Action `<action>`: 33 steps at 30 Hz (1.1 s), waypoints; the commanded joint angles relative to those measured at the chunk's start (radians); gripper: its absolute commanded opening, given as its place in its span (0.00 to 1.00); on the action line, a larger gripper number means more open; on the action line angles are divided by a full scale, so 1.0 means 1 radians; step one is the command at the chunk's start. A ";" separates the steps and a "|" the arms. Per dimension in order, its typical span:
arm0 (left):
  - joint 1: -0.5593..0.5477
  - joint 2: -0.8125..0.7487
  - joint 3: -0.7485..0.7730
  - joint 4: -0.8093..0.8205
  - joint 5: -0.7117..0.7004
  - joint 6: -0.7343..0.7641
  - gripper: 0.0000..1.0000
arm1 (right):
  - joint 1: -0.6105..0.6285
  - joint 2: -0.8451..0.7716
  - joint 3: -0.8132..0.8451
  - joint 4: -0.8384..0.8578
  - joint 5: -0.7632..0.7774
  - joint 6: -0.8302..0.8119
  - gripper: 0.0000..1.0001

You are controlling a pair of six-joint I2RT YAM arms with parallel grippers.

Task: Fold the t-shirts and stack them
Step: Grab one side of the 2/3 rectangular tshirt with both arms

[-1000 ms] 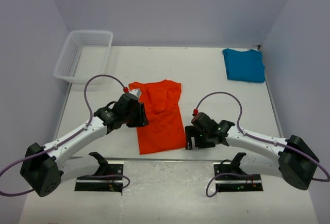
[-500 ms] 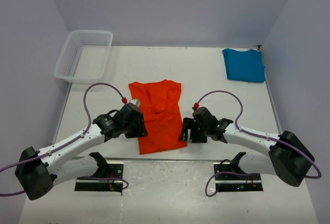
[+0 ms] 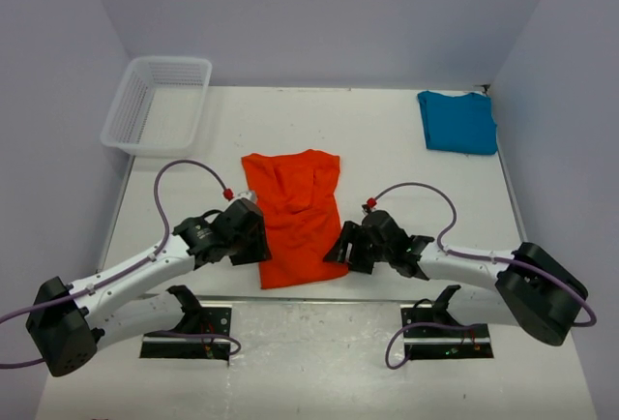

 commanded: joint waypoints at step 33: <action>-0.009 -0.170 -0.252 0.048 0.073 -0.124 0.54 | 0.088 0.071 -0.045 -0.110 0.118 -0.019 0.00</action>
